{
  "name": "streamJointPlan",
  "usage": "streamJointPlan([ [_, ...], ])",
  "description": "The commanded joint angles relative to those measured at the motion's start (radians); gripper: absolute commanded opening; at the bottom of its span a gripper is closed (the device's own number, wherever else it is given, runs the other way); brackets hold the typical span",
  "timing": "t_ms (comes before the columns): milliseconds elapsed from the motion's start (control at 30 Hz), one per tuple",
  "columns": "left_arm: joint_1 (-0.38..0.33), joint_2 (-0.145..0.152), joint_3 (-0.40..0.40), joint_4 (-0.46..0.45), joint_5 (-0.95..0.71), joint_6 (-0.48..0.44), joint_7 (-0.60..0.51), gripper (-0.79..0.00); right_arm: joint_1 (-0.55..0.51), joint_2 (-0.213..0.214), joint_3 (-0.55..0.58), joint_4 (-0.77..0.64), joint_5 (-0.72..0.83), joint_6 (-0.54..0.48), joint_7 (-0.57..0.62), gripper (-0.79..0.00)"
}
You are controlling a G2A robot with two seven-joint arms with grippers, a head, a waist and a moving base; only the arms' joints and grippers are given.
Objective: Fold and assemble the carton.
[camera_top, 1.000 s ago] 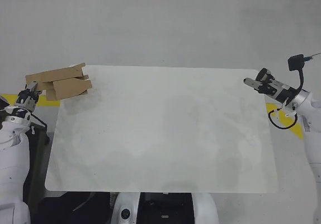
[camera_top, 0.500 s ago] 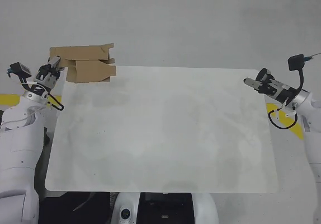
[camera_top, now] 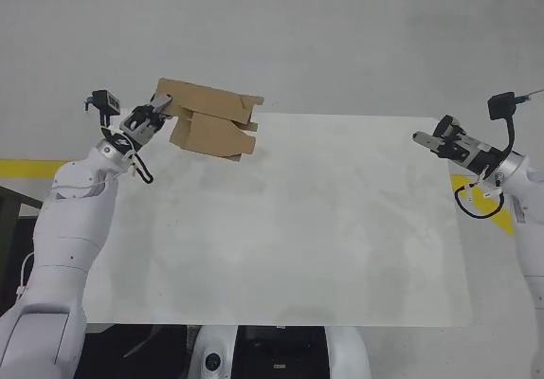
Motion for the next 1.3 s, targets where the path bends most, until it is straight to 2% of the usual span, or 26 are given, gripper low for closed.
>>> streamJointPlan([
  [0,0.003,-0.006,0.023,-0.018,-0.008,0.005,-0.010,-0.785,0.000,0.000,0.000,0.000,0.000,0.000,0.000,0.000],
  [333,0.038,-0.022,0.099,-0.121,-0.005,0.020,-0.112,-0.785,0.000,0.000,0.000,0.000,0.000,0.000,0.000,0.000],
  [700,0.080,-0.017,0.106,-0.221,0.028,0.027,-0.199,-0.785,0.000,0.000,0.000,0.000,0.000,0.000,0.000,0.000],
  [967,0.112,-0.014,0.100,-0.281,0.040,0.048,-0.204,-0.785,0.000,0.000,0.000,0.000,0.000,0.000,0.000,0.000],
  [1267,0.113,-0.014,0.100,-0.284,0.041,0.048,-0.204,-0.785,0.000,0.000,0.000,0.000,0.000,0.000,0.000,0.000],
])
